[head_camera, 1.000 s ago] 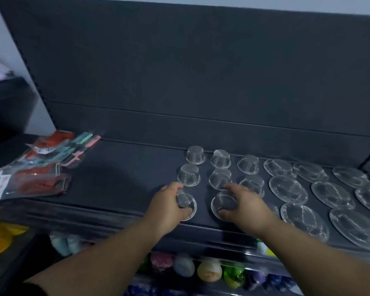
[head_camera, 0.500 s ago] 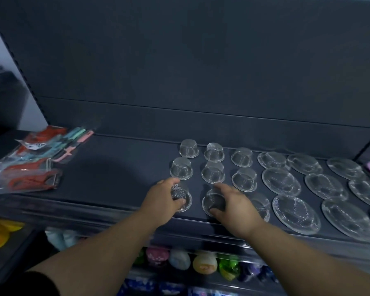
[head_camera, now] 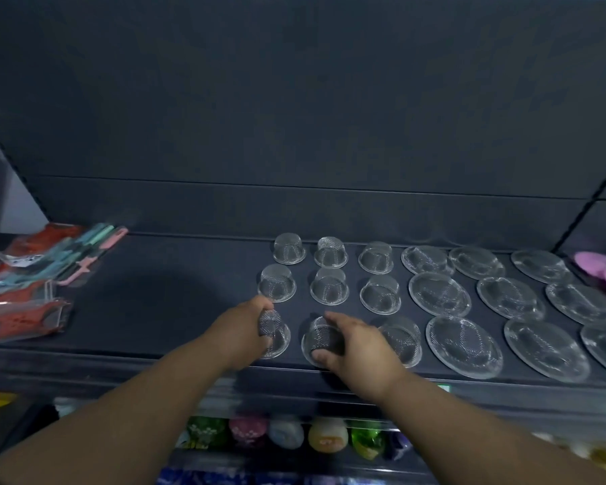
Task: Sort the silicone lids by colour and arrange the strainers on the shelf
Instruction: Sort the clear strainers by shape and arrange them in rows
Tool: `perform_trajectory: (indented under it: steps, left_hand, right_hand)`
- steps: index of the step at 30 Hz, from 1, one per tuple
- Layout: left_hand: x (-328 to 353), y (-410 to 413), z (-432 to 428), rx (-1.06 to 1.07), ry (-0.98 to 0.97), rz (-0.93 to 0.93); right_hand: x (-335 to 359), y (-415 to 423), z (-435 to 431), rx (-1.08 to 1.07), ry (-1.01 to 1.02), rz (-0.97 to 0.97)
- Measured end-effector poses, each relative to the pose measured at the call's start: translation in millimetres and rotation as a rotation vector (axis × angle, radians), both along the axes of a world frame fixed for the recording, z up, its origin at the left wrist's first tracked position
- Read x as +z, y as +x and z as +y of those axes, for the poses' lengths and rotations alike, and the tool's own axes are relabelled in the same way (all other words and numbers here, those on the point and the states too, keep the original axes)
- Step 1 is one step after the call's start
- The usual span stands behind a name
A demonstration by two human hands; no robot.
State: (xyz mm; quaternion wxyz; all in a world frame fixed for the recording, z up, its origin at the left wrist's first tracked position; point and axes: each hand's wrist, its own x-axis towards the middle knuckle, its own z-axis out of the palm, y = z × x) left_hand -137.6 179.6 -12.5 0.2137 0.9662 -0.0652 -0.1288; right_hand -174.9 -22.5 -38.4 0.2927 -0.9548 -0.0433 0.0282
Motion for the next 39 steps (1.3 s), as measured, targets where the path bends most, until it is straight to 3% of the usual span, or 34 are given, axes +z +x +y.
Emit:
perform_trajectory:
  steps: [10, 17, 20, 24, 39]
  left_hand:
    - [3.0, -0.4, 1.6, 0.028, 0.069, 0.059]
    - [8.5, -10.1, -20.9, -0.017, -0.106, -0.118]
    - [5.7, -14.7, -42.0, -0.135, -0.103, -0.155]
    - [-2.0, -17.0, -63.9, -0.236, -0.086, -0.144]
    - [-11.8, -11.1, -72.8, -0.276, -0.134, -0.138]
  right_hand:
    - [1.6, -4.5, -0.6, 0.081, 0.011, 0.026]
    - [28.0, -4.8, -42.7, -0.128, -0.044, -0.201]
    - [34.2, -6.7, -68.7, -0.191, -0.148, -0.055]
    - [30.7, -13.1, -70.1, -0.125, -0.207, 0.135]
    - [29.0, -8.9, -71.2, -0.054, -0.251, 0.157]
